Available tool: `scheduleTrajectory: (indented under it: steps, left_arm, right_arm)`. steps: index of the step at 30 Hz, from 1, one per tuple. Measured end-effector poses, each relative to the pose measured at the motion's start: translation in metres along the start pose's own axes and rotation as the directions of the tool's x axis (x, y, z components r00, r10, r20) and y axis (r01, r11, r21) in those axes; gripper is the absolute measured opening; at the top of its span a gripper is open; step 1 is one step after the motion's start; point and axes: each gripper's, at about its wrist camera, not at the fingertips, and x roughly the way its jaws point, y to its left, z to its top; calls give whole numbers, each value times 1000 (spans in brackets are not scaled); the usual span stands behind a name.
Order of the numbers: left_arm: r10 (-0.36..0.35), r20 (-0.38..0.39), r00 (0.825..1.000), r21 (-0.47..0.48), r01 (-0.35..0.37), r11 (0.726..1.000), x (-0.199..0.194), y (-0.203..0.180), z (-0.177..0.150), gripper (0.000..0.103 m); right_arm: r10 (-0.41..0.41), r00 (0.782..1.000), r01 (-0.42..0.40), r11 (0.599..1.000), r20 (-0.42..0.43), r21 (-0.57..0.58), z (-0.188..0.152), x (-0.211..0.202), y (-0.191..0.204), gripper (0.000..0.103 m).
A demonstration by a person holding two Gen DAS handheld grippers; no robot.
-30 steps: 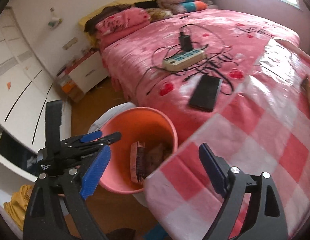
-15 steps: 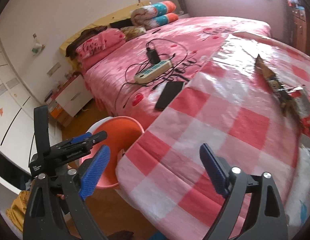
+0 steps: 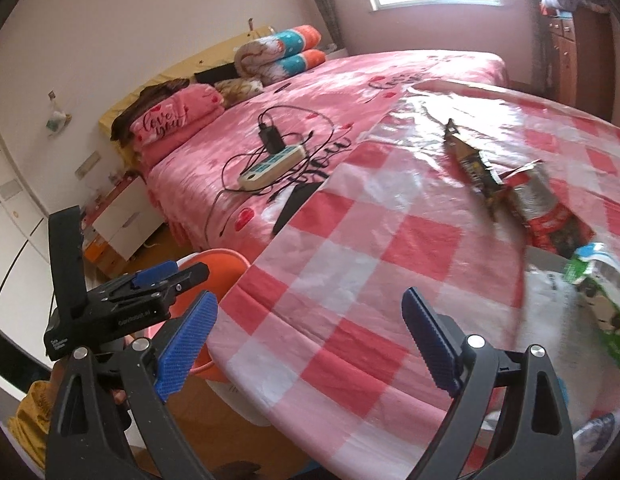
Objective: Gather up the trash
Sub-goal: 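Move both tools back over the checked sheet toward the remaining trash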
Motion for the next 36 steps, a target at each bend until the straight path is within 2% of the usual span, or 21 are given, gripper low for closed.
scheduleTrajectory:
  steps: [10, 20, 26, 29, 36]
  left_arm:
    - [-38, -23, 999, 103, 40, 994, -2, -51, 3, 80]
    - [-68, -72, 995, 165, 79, 983, 4, -108, 10, 80]
    - [-90, -101, 991, 201, 109, 974, 10, -146, 17, 80]
    - [-108, -120, 987, 195, 131, 972, 15, -160, 21, 80]
    - [-133, -168, 977, 170, 161, 972, 31, -187, 30, 80]
  right_arm:
    - [-50, 996, 48, 998, 74, 30, -11, -37, -25, 92]
    - [-68, 986, 47, 990, 153, 136, -19, -73, -81, 92]
    - [-92, 971, 48, 979, 219, 199, -21, -101, -124, 92]
    - [-140, 961, 79, 967, 241, 244, -23, -115, -153, 92]
    - [-215, 956, 128, 918, 199, 376, -33, -122, -220, 92]
